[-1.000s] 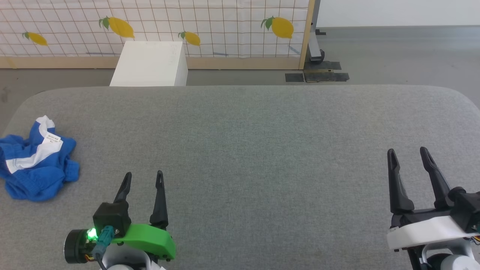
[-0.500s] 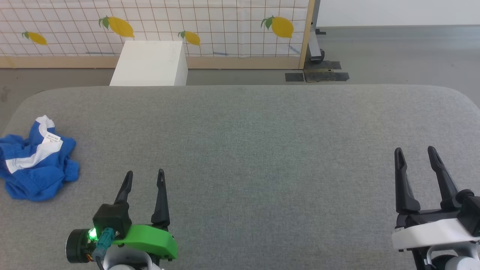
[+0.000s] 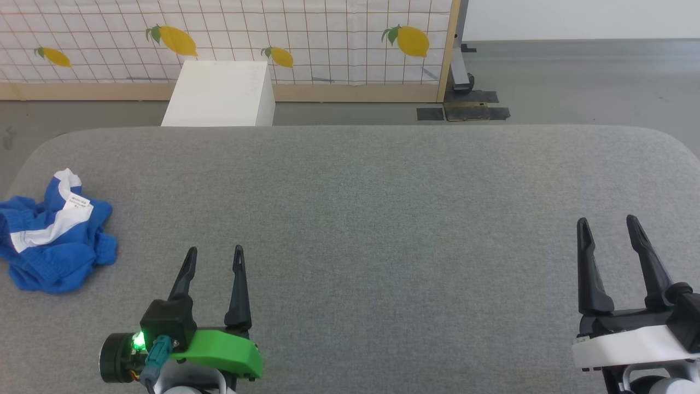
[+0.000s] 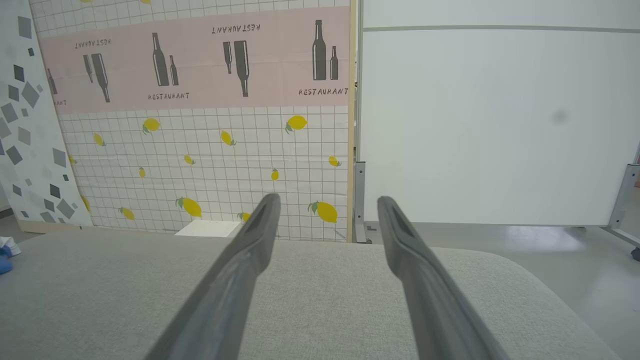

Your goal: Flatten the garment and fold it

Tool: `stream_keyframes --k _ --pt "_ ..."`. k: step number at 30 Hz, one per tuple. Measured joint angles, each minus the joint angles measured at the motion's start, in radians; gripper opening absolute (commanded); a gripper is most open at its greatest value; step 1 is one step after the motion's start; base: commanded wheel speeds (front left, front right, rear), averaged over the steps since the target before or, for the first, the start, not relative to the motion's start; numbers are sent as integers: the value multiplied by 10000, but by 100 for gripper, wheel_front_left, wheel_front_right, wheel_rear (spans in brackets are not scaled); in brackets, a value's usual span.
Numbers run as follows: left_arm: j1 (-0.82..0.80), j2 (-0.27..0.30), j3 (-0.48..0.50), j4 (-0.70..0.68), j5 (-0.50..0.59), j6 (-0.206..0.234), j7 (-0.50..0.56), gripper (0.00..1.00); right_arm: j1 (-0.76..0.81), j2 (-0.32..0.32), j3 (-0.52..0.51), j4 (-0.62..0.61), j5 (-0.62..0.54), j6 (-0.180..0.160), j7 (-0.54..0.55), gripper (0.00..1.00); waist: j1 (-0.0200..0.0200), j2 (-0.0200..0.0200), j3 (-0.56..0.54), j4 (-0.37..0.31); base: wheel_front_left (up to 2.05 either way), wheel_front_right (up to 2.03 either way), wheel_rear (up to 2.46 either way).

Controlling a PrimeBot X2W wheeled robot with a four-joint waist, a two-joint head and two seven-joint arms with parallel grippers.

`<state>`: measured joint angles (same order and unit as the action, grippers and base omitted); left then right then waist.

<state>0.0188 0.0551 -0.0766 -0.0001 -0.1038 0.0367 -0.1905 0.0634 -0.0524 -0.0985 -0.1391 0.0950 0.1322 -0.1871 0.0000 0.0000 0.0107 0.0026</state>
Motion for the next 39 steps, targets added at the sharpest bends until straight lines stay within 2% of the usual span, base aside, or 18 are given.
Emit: stream_keyframes --k 39 --pt "1 -2 -251 303 -163 4 -665 100 363 2 -86 219 -71 0 -688 100 0 0 -6 57 0 0 0"
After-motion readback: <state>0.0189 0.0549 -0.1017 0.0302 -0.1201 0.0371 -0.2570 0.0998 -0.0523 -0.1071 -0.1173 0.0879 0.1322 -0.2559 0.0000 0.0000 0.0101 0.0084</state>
